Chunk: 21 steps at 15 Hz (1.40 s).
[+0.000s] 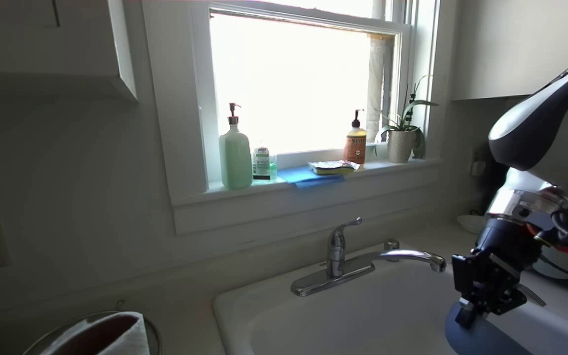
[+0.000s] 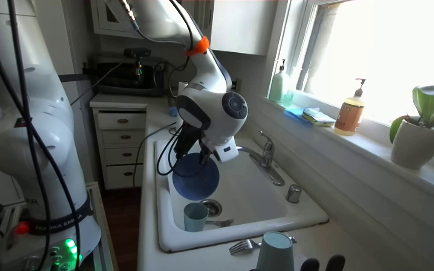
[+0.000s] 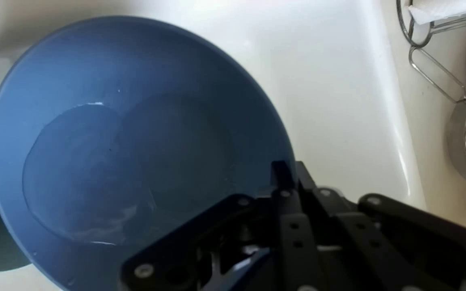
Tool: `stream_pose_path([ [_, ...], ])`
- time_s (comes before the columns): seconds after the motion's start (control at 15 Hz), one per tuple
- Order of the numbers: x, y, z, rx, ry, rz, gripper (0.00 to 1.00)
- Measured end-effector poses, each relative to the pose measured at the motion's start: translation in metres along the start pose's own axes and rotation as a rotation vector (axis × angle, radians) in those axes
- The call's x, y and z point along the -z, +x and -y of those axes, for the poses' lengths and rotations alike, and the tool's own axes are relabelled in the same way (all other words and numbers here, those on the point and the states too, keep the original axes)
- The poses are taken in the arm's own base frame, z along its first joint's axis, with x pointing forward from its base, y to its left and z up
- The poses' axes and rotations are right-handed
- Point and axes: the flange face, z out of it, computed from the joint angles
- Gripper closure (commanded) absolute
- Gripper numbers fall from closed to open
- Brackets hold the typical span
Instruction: Pour the contents of the blue bowl into the grey cup in the sink
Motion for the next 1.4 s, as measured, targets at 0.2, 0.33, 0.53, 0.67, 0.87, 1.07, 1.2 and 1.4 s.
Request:
stream_pose_path([
  [0.2, 0.002, 0.000, -0.005, 0.012, 0.018, 0.024, 0.99],
  [0.33, 0.004, 0.001, -0.009, 0.016, 0.030, 0.038, 0.99],
  [0.53, 0.007, 0.001, -0.013, 0.019, 0.044, 0.049, 0.99],
  [0.67, 0.008, 0.001, -0.015, 0.023, 0.052, 0.057, 0.99],
  [0.87, 0.010, 0.001, -0.017, 0.030, 0.066, 0.066, 0.99],
  [1.07, 0.011, 0.002, -0.021, 0.036, 0.090, 0.068, 0.99],
  [1.2, 0.013, 0.002, -0.023, 0.047, 0.100, 0.069, 0.99],
  [1.4, 0.015, 0.003, -0.027, 0.061, 0.112, 0.075, 0.99],
])
